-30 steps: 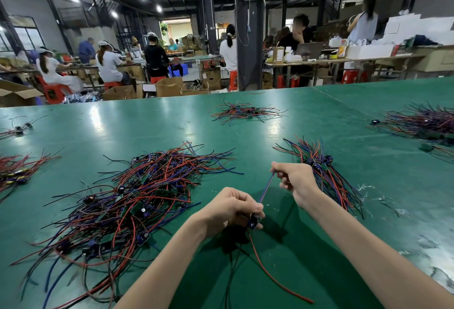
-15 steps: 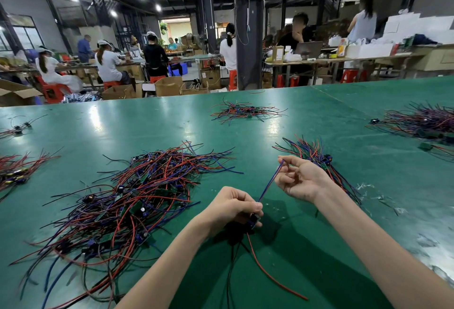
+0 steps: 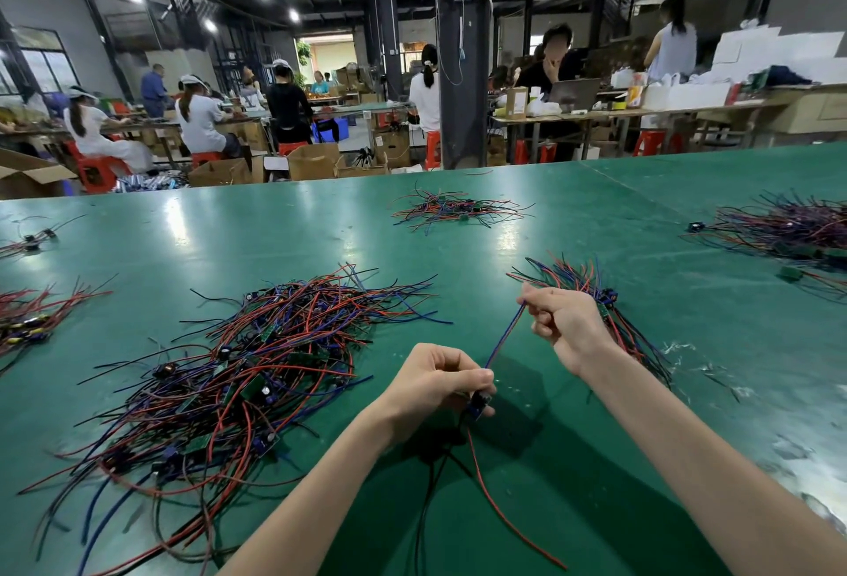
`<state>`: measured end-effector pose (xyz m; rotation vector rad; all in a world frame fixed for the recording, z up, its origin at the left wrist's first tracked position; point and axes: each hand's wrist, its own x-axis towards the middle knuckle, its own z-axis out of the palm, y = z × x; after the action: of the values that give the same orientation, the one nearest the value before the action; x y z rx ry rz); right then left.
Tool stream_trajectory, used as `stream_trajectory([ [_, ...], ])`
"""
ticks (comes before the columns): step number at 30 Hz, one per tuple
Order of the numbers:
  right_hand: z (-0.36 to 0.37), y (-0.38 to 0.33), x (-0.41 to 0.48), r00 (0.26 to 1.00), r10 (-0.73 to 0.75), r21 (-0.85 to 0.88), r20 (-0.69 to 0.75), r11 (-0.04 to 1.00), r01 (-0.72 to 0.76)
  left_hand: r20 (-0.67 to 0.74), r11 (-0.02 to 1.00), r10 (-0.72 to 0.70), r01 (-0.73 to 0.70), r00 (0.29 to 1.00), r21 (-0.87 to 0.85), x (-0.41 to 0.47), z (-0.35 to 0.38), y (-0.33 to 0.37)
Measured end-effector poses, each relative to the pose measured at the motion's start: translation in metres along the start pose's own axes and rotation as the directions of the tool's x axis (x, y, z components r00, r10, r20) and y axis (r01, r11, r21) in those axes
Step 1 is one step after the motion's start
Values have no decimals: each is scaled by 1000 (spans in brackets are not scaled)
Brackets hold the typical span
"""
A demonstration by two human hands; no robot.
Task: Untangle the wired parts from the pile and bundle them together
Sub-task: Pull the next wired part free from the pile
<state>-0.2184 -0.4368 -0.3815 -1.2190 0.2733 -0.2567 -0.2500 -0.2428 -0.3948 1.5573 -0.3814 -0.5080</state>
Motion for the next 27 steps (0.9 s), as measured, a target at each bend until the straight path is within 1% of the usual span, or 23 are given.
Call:
stream_trajectory([
  [1,-1,3,0,996,-86,-117,-12,990,84,10,1000,13,-13,1000,2,-1,1,2],
  [2,-1,6,0,982,-191,-247,-10,952,183,21,1000,19,-19,1000,-2,-1,1,3],
  [3,-1,9,-1,946,-323,-393,7,869,299,33,1000,19,-19,999,-10,-2,2,4],
  [4,0,11,-2,883,-466,-530,51,737,419,47,1000,15,-14,999,-18,-3,2,5],
  [5,1,14,-3,796,-593,-633,123,571,523,63,1000,10,-9,998,-23,-3,1,6],
  [6,2,18,-4,704,-680,-692,204,409,595,78,1000,5,-3,997,-26,-3,1,6],
  [7,3,21,-5,642,-717,-714,272,296,634,86,999,-1,4,996,-31,-4,1,6],
  [8,3,23,-5,620,-722,-718,307,252,649,87,999,-7,11,996,-39,-4,0,5],
  [9,3,24,-4,630,-713,-720,307,259,644,81,999,-12,16,997,-45,-4,0,5],
  [10,3,25,-3,660,-694,-720,286,299,627,68,999,-13,16,998,-45,-4,0,5],
  [11,2,25,-2,704,-662,-712,256,363,601,49,999,-10,12,999,-40,-3,-1,5],
  [12,2,24,-1,763,-608,-697,218,450,558,21,999,-3,4,1000,-32,-2,-1,5],
  [14,2,19,-4,878,-458,-637,141,637,435,-73,999,24,-27,997,-37,1,-3,5],
  [15,4,17,-8,920,-372,-585,124,722,370,-140,997,42,-50,989,-53,3,-4,4],
  [16,7,16,-14,952,-277,-524,131,796,304,-213,995,59,-75,975,-68,5,-6,4],
  [17,13,17,-21,969,-181,-463,167,853,239,-286,992,74,-100,955,-78,7,-8,4],
  [18,19,20,-28,971,-89,-423,223,889,178,-352,988,85,-124,932,-89,9,-11,4],
  [20,32,30,-44,934,53,-372,354,924,89,-452,976,98,-175,887,-131,11,-16,3],
  [22,42,39,-58,889,133,-302,437,953,5,-519,966,97,-206,849,-156,12,-19,2],
  [25,47,48,-67,877,185,-252,444,965,-76,-586,968,107,-220,803,-124,14,-20,1],
  [27,49,52,-71,871,212,-222,444,967,-122,-607,965,124,-238,785,-111,16,-20,1],
])
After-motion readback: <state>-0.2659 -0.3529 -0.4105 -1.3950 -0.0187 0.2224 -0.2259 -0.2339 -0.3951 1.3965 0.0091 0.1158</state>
